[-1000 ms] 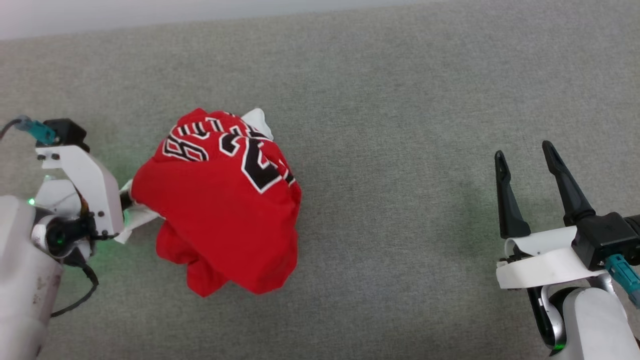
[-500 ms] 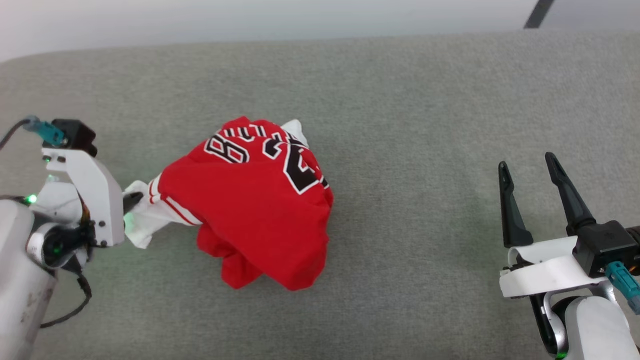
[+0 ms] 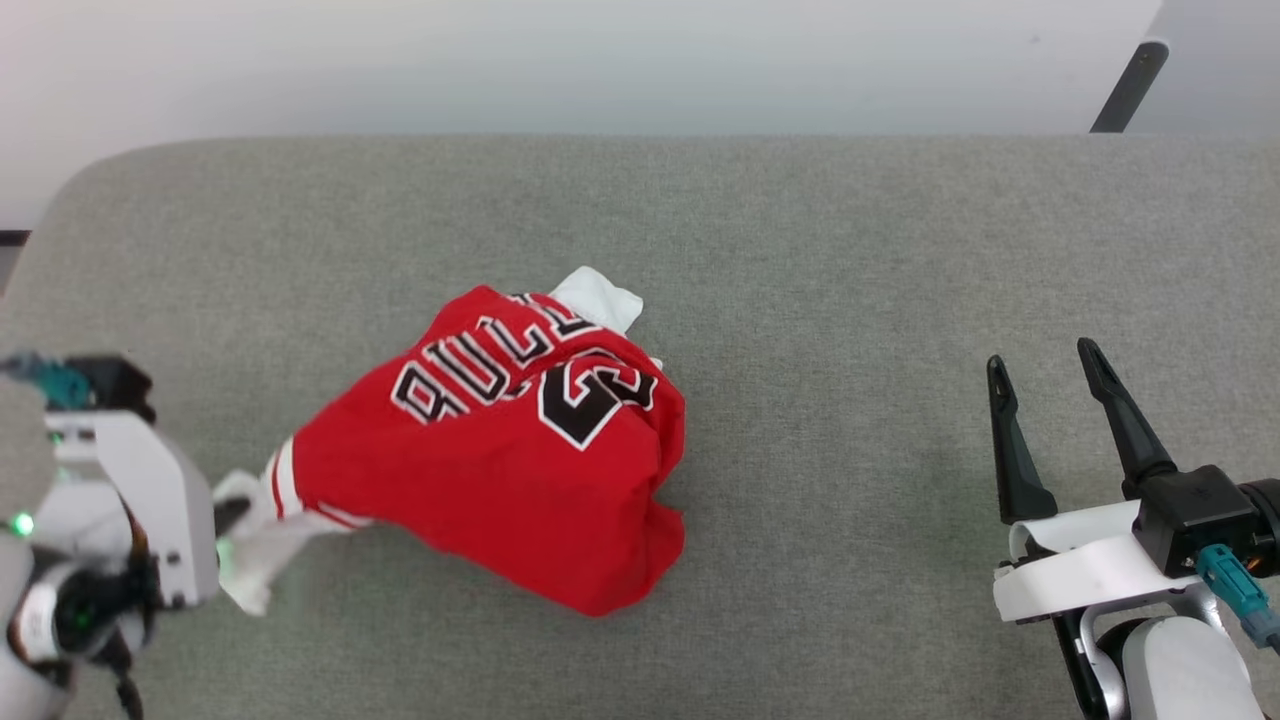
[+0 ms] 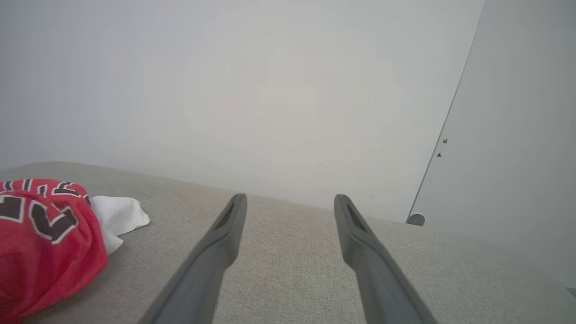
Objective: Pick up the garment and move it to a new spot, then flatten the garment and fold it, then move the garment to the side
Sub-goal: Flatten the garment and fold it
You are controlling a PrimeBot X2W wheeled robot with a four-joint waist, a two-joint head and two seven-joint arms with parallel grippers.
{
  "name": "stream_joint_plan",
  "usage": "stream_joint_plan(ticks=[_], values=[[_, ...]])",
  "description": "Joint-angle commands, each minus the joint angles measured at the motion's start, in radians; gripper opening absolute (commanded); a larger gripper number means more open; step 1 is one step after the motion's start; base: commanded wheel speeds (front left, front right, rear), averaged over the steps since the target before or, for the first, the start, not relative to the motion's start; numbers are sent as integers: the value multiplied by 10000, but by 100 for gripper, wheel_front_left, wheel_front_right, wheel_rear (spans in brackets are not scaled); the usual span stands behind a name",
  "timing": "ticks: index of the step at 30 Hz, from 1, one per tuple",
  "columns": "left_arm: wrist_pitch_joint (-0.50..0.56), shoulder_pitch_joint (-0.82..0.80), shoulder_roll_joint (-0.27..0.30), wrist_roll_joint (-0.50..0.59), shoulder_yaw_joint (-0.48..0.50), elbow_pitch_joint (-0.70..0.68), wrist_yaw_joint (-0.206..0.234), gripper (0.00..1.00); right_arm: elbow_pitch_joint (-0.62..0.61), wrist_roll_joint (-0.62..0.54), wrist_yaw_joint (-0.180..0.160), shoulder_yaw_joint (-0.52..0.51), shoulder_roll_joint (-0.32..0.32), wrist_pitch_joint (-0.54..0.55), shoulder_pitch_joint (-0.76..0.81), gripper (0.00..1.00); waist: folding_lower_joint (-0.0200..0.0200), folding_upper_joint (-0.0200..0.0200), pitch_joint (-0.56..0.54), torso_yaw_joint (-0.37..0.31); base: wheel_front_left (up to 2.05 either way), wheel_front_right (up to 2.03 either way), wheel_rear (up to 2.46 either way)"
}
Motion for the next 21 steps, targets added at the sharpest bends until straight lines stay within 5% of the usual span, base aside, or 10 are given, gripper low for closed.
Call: stream_joint_plan(ticks=[1,13,14,15,16,17,18,21], values=[[-37,223,24,-76,47,-31,85,0,9,16,-3,17,17,-12,104,100,0,0,-45,7,0,0,0],[-460,1205,-531,-770,229,888,62,0,142,189,-3,57,19,-12,205,100,0,0,-217,-135,0,0,0],[-528,1162,-548,-762,256,911,53,8,160,186,-3,37,17,-12,219,100,0,0,-248,-117,0,0,0],[-602,1115,-526,-716,283,912,60,36,169,182,-3,14,17,-12,237,100,0,0,-282,-89,0,0,0],[-657,1069,-492,-670,293,880,69,48,182,181,-3,-12,19,-12,251,100,0,0,-321,-51,0,0,0],[-699,1027,-481,-649,308,818,54,81,188,179,-3,-37,19,-12,249,100,0,0,-370,-5,0,0,0],[-762,993,-464,-616,330,752,55,100,187,167,-3,-46,17,-12,252,100,0,0,-418,42,0,0,0],[-927,935,-432,-587,427,469,114,100,228,161,-3,-28,19,-12,383,100,0,0,-599,187,0,0,0]])
